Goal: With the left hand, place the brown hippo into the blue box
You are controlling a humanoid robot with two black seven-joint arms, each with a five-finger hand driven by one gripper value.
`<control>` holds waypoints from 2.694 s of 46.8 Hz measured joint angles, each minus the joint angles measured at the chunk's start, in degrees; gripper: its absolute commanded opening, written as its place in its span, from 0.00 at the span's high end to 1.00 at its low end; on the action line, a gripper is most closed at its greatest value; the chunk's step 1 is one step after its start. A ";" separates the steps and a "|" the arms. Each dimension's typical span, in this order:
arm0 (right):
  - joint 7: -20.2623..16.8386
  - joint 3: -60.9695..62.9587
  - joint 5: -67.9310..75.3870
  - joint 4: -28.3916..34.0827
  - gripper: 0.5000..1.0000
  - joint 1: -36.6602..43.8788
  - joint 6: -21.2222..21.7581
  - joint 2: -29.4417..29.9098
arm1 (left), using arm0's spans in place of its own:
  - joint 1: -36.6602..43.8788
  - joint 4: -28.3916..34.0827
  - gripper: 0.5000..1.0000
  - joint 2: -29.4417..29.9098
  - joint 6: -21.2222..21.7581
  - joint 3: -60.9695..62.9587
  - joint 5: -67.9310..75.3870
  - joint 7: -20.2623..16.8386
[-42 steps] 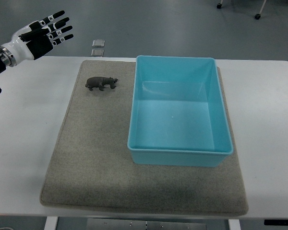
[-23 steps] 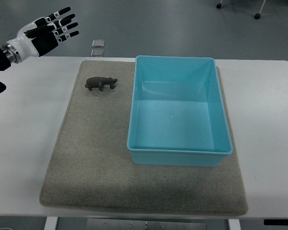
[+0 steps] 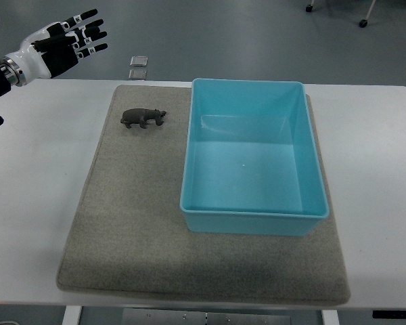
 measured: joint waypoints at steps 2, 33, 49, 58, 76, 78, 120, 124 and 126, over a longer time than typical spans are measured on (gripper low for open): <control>0.00 0.00 0.00 0.00 0.13 0.00 0.00 0.00 | -0.45 -0.10 0.00 0.14 0.00 -0.36 4.35 -0.29; 0.00 0.00 0.00 0.00 0.13 0.00 0.00 0.00 | -3.40 -7.66 0.01 -0.17 1.05 0.01 48.83 -4.46; 0.00 0.00 0.00 0.00 0.13 0.00 0.00 0.00 | -3.59 -10.17 0.01 -0.91 15.94 0.57 66.97 -7.32; 0.00 0.00 0.00 0.00 0.13 -0.01 0.00 0.00 | -3.10 -10.07 0.01 -4.00 19.09 3.13 72.72 -7.80; 0.00 0.00 0.00 0.00 0.13 0.00 0.00 0.00 | -3.10 -9.53 0.02 -4.91 25.65 5.09 82.90 -8.21; 0.00 0.00 0.00 0.00 0.13 0.00 0.00 0.00 | -3.04 -9.51 0.02 -4.91 25.83 5.19 83.66 -8.21; 0.00 0.00 0.00 0.00 0.13 0.00 0.00 0.00 | -2.39 -9.21 0.29 -7.10 27.14 6.74 86.01 -8.02; 0.00 0.00 0.00 0.00 0.13 0.01 0.00 0.00 | -2.20 -9.21 0.35 -7.11 28.15 7.16 86.61 -8.02; 0.00 0.00 0.00 0.00 0.13 -0.01 0.00 0.00 | -2.20 -9.22 0.35 -7.12 28.56 7.43 86.70 -8.02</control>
